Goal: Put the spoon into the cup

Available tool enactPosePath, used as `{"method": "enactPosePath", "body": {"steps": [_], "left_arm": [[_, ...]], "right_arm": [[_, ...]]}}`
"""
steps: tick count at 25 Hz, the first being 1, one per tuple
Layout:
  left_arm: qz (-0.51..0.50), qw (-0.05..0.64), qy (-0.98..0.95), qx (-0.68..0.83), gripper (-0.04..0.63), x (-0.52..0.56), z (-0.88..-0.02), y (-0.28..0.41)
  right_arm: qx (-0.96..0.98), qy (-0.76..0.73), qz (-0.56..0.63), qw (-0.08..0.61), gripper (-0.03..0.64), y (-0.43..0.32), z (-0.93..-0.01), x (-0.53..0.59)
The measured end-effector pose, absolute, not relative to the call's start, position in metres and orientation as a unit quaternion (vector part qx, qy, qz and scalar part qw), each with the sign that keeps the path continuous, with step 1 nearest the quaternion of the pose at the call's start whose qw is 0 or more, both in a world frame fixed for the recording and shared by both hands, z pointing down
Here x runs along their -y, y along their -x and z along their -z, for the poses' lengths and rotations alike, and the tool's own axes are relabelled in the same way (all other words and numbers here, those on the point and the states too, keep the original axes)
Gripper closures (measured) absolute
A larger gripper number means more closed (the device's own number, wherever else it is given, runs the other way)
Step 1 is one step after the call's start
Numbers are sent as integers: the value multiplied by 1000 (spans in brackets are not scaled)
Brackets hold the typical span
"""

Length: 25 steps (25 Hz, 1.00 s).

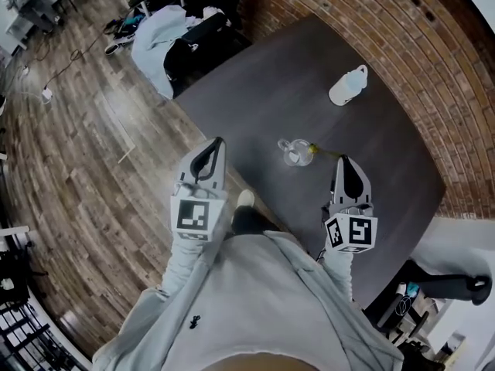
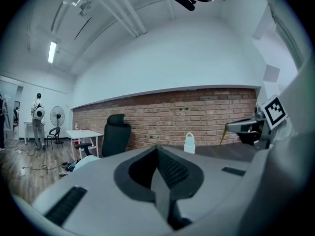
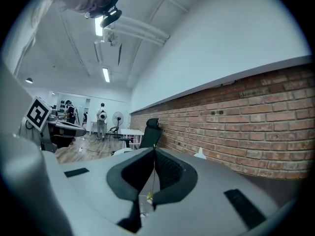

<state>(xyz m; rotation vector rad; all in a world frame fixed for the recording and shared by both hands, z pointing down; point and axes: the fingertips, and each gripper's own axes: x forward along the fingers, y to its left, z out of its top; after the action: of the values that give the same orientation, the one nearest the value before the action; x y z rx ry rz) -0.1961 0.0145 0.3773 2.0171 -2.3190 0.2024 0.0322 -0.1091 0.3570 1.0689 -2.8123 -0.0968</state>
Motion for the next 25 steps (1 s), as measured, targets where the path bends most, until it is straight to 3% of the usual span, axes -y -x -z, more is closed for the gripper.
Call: {"method": "enactPosePath", "body": {"steps": [11,25], "left_arm": [[-68,20,-712,698,576,96,-372,192],[-81,-3,-809,582,576,178,-355,146]], "right_arm": [[917,-390,27,72,597,-26,-357,167],[856,-515,-5,42,597,-80,-346,174]]}}
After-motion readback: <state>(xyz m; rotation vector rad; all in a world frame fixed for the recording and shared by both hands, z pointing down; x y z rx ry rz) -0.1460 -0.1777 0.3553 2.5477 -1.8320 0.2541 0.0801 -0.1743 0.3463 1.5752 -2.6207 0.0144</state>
